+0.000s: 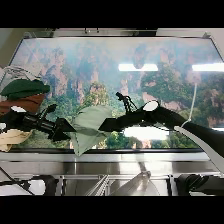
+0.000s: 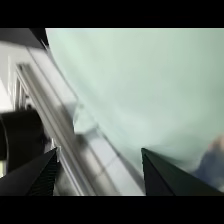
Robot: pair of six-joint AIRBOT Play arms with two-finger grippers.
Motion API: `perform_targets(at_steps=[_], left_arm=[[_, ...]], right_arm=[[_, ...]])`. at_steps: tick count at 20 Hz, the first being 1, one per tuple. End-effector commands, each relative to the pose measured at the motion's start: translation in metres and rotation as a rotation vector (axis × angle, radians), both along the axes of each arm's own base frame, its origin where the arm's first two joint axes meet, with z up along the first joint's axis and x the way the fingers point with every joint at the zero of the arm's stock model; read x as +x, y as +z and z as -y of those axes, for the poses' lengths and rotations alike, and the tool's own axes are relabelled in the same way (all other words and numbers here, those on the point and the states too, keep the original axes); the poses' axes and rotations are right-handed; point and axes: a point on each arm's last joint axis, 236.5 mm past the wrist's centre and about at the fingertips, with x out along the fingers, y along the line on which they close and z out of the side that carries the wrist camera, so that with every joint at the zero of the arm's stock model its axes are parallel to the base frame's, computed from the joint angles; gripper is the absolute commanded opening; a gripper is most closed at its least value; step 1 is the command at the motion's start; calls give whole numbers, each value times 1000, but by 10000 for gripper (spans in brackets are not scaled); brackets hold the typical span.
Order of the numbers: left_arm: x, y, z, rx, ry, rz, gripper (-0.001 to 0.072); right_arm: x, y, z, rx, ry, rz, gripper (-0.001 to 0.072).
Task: Fold the shirts.
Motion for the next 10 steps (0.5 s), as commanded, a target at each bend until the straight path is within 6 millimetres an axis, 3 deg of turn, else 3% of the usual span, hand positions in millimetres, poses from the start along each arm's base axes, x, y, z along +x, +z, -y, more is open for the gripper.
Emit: perform_targets(at_steps=[1,3,4,5,6,7,8,10], left_arm=[[-2,-14,13,45,-63,49,707],[-7,-16,25,52,-117,60,688],[-7,-20,30,65,-133,75,689],[-7,-22,34,77,-151,88,688],[-9,-24,40,82,-174,97,629],[-12,-24,45,77,-209,114,398],[-15,-23,48,68,-235,125,229],[-14,-24,48,67,-238,131,76]], right_arm=[[42,-4,-21,54,-138,-22,580],[49,-12,-33,81,-157,-73,574],[46,-16,-38,84,-137,-84,542],[44,-19,-41,85,-119,-82,432],[43,-22,-43,82,-110,-83,427],[42,-25,-43,75,-104,-81,395],[42,-28,-41,62,-95,-73,306],[45,-28,-36,62,-93,-71,298]])
